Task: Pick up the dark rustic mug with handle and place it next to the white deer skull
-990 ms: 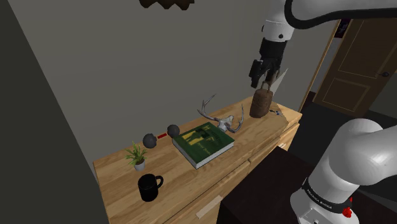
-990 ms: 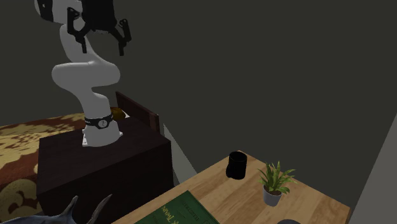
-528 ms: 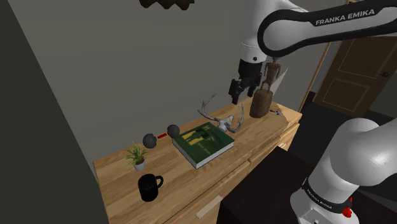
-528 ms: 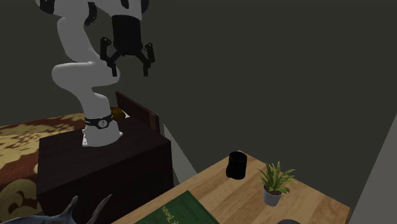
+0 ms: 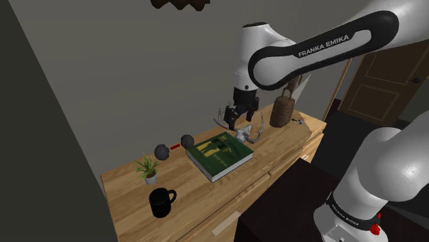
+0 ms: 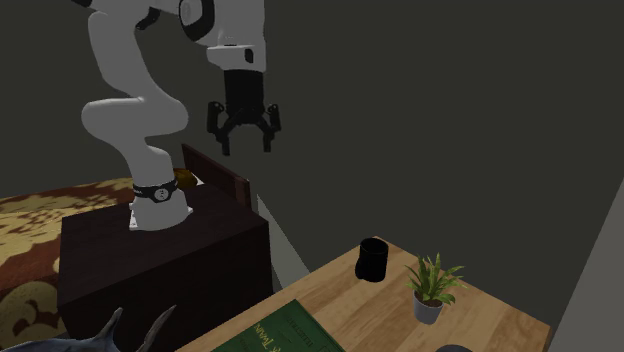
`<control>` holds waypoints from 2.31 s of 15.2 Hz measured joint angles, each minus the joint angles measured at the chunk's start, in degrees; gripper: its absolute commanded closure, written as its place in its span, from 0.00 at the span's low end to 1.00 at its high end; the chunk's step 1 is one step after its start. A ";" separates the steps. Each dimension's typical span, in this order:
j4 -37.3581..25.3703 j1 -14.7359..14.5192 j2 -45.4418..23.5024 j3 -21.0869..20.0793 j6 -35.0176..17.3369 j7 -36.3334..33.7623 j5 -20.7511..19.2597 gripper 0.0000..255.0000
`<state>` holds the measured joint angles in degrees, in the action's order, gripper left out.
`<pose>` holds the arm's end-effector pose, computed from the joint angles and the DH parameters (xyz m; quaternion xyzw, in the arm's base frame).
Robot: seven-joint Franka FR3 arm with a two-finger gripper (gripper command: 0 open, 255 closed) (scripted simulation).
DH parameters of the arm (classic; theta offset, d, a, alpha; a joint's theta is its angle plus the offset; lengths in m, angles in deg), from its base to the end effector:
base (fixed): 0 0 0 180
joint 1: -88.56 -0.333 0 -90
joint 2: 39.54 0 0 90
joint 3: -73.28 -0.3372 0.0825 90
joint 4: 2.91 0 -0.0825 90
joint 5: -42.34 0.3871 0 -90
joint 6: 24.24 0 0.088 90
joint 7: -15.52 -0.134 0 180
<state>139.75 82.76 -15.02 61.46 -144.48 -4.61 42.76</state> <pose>0.3895 0.1251 0.4298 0.9986 -0.0321 0.0260 0.0328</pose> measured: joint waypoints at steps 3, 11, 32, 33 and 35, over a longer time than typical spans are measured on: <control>-1.52 -0.27 -6.23 -2.19 -4.31 -2.97 -0.47 0.00; -6.75 -1.32 -22.99 -6.99 -14.08 -12.60 -5.18 0.00; -44.11 -15.35 -69.52 -3.50 -18.47 -30.67 -20.13 0.00; -44.48 -15.55 -70.19 -3.35 -18.76 -30.82 -20.26 0.00; -45.29 -15.89 -71.54 -3.05 -19.31 -31.02 -20.52 0.00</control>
<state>94.46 66.87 -86.56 58.42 -163.79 -35.63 22.23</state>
